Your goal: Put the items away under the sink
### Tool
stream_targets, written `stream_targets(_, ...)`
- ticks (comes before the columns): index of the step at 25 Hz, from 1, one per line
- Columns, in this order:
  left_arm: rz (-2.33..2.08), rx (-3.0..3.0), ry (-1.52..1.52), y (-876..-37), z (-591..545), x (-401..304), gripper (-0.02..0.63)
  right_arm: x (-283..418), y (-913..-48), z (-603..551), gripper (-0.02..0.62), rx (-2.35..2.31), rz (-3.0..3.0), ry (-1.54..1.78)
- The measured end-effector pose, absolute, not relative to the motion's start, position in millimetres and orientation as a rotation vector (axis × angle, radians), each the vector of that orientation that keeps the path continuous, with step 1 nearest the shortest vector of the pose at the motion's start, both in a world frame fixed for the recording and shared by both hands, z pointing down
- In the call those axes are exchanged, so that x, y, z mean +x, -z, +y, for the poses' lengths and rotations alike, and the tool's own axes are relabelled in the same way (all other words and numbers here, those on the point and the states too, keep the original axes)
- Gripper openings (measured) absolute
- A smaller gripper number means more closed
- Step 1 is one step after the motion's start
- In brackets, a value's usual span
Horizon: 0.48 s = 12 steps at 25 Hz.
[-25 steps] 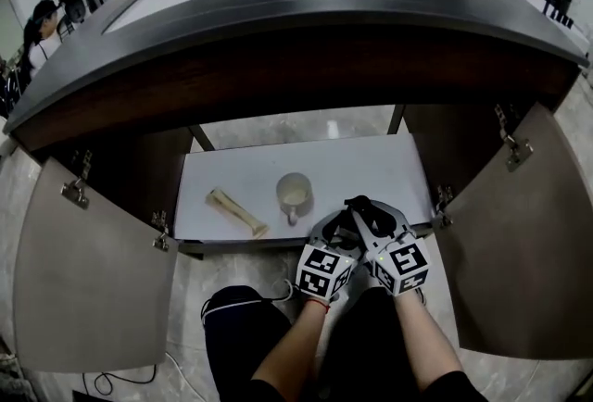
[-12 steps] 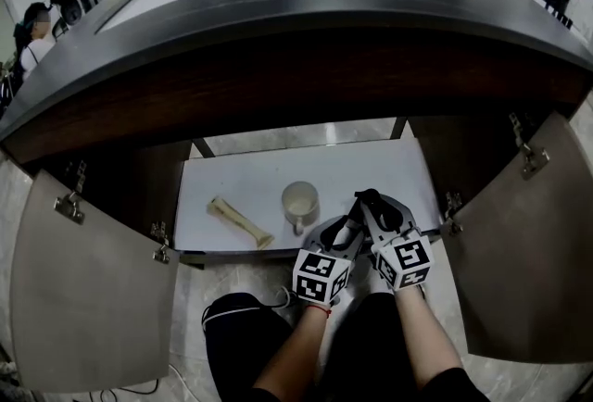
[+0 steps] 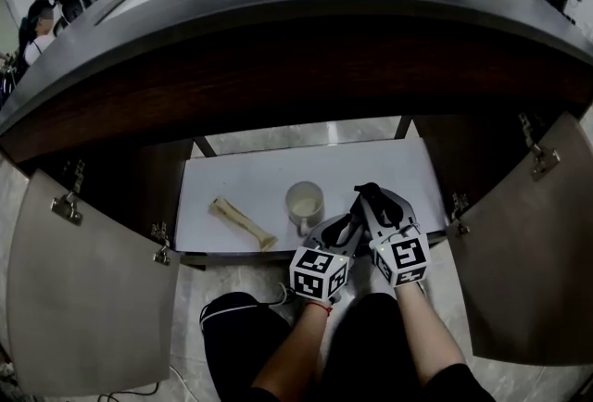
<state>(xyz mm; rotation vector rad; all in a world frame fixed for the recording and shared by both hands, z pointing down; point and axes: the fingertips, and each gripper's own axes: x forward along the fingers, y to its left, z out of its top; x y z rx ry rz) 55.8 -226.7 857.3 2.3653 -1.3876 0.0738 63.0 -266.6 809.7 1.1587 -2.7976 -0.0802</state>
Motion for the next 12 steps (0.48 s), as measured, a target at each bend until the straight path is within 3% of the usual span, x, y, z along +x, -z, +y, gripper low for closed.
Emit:
stream_targets(8, -1.333, 2.394, -0.040, -857, -225, 64, 0.032, 73, -815, -264, 0.091, 1.170, -2.783, 0.053)
stream_targets(12, -1.347, 2.409, 0.009, -846, -225, 65, 0.017, 76, -818, -261, 0.091, 1.150, -2.764, 0.050)
